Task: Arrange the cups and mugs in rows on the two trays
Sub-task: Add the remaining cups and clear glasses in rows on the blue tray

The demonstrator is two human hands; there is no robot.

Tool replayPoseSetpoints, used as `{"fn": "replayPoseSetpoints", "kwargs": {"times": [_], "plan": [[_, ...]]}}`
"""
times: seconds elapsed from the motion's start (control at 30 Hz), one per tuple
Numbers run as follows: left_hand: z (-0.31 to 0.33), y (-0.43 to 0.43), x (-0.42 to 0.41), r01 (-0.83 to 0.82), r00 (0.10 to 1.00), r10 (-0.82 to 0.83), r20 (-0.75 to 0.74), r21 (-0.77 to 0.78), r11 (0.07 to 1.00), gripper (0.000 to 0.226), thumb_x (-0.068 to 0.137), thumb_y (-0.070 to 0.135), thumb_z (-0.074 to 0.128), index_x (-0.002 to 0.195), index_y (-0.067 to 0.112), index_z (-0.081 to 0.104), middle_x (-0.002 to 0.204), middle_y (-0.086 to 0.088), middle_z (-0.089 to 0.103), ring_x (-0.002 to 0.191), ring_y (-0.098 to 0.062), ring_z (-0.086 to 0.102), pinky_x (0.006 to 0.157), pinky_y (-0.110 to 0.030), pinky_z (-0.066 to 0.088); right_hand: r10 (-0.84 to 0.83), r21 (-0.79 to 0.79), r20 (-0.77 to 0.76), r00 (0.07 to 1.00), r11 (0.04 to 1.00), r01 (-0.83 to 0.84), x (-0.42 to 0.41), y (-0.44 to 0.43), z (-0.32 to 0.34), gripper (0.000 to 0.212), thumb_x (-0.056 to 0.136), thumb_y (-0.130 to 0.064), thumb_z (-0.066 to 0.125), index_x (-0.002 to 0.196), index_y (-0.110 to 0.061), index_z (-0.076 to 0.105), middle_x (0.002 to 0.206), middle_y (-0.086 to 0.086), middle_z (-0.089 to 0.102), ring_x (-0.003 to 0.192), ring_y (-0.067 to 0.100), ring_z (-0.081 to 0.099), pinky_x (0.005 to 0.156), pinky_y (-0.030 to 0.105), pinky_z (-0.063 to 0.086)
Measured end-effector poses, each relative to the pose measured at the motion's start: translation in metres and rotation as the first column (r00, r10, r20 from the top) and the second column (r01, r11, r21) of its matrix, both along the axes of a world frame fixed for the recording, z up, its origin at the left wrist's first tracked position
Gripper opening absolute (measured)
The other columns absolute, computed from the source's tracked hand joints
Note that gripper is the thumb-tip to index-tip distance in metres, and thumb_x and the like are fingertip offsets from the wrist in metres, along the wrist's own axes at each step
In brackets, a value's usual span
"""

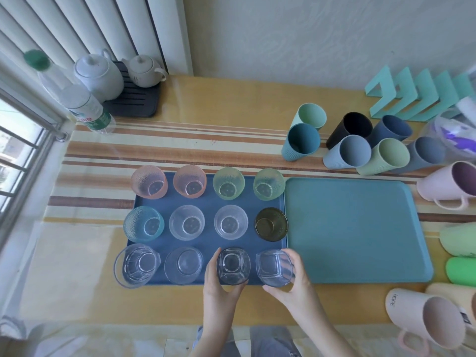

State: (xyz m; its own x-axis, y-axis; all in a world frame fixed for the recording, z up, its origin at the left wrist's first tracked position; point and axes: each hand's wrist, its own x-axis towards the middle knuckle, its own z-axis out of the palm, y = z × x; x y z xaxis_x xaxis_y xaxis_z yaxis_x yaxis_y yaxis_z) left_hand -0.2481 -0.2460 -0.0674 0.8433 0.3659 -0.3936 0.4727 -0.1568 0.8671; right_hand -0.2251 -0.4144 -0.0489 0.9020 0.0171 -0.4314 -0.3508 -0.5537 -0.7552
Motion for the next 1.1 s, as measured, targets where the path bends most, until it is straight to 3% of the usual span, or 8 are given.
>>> {"fn": "replayPoseSetpoints", "kwargs": {"times": [0.2,0.33,0.47,0.53,0.6,0.7,0.8,1.1], "plan": [[0.002,0.0,0.001,0.012,1.0,-0.012,0.004,0.002,1.0,0.084,0.063,0.006,0.082,0.124,0.041,0.037,0.127,0.018,0.049,0.12,-0.005,0.047,0.105,-0.034,0.038,0.021,-0.029,-0.006,1.0,0.999,-0.021,-0.001,0.0,0.001,0.085,0.062,-0.024,0.084,0.116,-0.059,0.027,0.126,-0.02,0.051,0.115,-0.001,0.05,0.092,0.011,0.038],[0.001,0.001,0.001,0.03,1.0,-0.03,-0.007,0.0,1.0,0.087,0.061,0.007,0.083,0.126,0.039,0.036,0.127,0.021,0.046,0.122,-0.009,0.046,0.105,-0.031,0.036,0.096,-0.084,-0.042,0.995,0.992,-0.099,-0.004,-0.001,0.006,0.091,0.069,-0.017,0.077,0.129,-0.05,0.017,0.138,-0.013,0.036,0.126,0.003,0.041,0.094,0.003,0.03],[-0.001,0.001,-0.001,0.041,0.998,-0.041,-0.037,-0.008,0.999,0.088,0.061,0.008,0.084,0.131,0.029,0.035,0.125,0.016,0.047,0.123,-0.013,0.046,0.104,-0.027,0.034,0.035,-0.032,0.025,0.999,0.999,-0.034,0.007,-0.01,0.037,0.082,0.077,0.0,0.061,0.13,-0.047,0.019,0.136,-0.016,0.034,0.128,-0.007,0.032,0.109,0.022,0.028],[-0.002,0.002,-0.004,0.039,0.998,-0.039,-0.046,-0.007,0.999,0.087,0.062,0.009,0.083,0.132,0.027,0.036,0.126,0.014,0.047,0.123,-0.014,0.047,0.104,-0.031,0.037,-0.052,0.004,0.074,0.996,0.999,0.052,0.026,-0.009,0.051,0.068,0.08,-0.009,0.062,0.128,-0.043,0.028,0.129,-0.024,0.036,0.124,-0.008,0.035,0.108,0.026,0.029],[-0.004,0.002,-0.006,0.04,0.998,-0.039,-0.053,0.01,0.999,0.085,0.063,0.009,0.083,0.133,0.024,0.037,0.129,0.007,0.049,0.123,-0.017,0.047,0.105,-0.037,0.039,-0.096,-0.005,0.069,0.993,0.995,0.097,0.049,-0.002,0.056,0.067,0.08,-0.02,0.069,0.133,-0.034,0.031,0.128,-0.02,0.038,0.126,0.0,0.036,0.106,0.026,0.03],[-0.004,0.001,-0.007,0.041,0.997,-0.04,-0.06,0.026,0.999,0.084,0.065,0.008,0.082,0.133,0.025,0.036,0.131,0.003,0.049,0.125,-0.018,0.047,0.104,-0.04,0.04,0.039,-0.141,0.082,0.996,0.99,-0.028,0.077,0.017,0.052,0.087,0.073,-0.033,0.075,0.142,-0.025,0.023,0.139,-0.012,0.029,0.132,0.004,0.028,0.102,0.024,0.029],[-0.004,0.001,-0.007,0.043,0.997,-0.04,-0.065,0.038,0.998,0.079,0.066,0.008,0.081,0.133,0.02,0.04,0.13,0.002,0.05,0.123,-0.019,0.048,0.103,-0.043,0.042,0.146,-0.251,0.069,0.987,0.96,-0.124,0.09,0.032,0.042,0.091,0.071,-0.031,0.076,0.143,-0.02,0.021,0.147,-0.004,0.026,0.135,0.013,0.029,0.101,0.032,0.036],[-0.005,0.001,-0.006,0.047,0.997,-0.044,-0.057,0.052,0.998,0.071,0.07,0.013,0.079,0.132,0.016,0.044,0.128,0.0,0.053,0.12,-0.017,0.05,0.099,-0.041,0.045,0.082,-0.317,0.102,0.991,0.947,-0.046,0.091,0.038,0.029,0.078,0.073,-0.033,0.075,0.137,-0.02,0.032,0.136,-0.001,0.042,0.126,0.019,0.041,0.091,0.037,0.044]]}}
